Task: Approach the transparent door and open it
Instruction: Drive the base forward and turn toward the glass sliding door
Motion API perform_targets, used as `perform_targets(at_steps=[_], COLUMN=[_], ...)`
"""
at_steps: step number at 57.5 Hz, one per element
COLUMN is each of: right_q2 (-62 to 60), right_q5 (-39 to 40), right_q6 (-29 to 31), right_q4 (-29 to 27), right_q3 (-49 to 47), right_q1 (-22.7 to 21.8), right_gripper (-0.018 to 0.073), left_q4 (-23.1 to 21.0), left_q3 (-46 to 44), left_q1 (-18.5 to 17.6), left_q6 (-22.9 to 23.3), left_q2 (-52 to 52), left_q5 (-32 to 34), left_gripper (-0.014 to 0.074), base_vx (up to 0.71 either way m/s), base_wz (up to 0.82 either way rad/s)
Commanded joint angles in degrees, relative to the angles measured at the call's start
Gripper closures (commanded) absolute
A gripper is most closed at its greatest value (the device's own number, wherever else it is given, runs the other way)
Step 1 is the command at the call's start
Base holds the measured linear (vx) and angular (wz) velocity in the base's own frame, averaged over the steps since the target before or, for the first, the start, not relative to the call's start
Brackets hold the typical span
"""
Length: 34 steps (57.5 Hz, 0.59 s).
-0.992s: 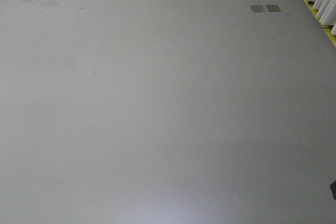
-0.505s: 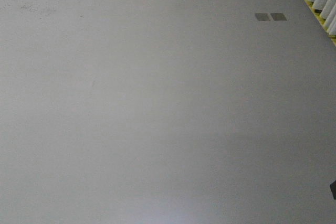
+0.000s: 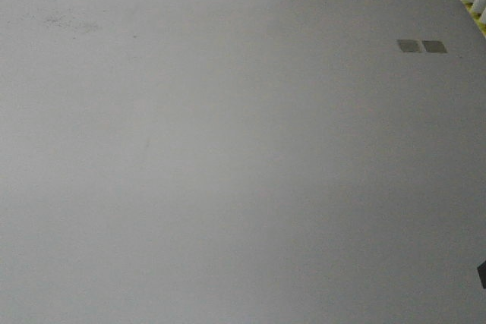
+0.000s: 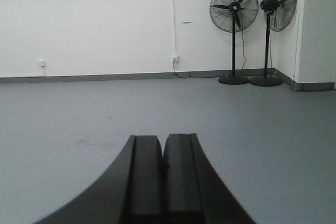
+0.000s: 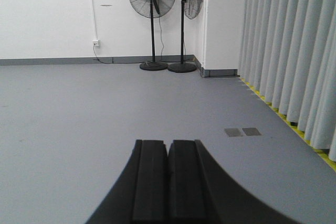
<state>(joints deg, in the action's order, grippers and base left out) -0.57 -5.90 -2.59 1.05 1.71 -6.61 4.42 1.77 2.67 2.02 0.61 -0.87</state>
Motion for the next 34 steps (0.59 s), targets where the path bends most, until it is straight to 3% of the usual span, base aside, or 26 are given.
perform_targets(at_steps=[1,34], right_q2=[-0.89,-0.89], right_q5=[4.49,4.49], right_q6=[0.00,0.00], right_q4=[0.53,0.53], right_q3=[0.27,0.27], right_q1=[-0.22,-0.22], right_gripper=[0.0565,0.0565], left_q4=[-0.24,-0.24], left_q3=[0.85,0.85], left_q1=[0.08,0.08], left_q6=[0.33,0.33], left_q2=[0.28,0.28], left_q5=[4.53,4.53], left_gripper=[0.0603,0.0603], base_vx=[0.35,0.37], base_wz=[0.10,0.12])
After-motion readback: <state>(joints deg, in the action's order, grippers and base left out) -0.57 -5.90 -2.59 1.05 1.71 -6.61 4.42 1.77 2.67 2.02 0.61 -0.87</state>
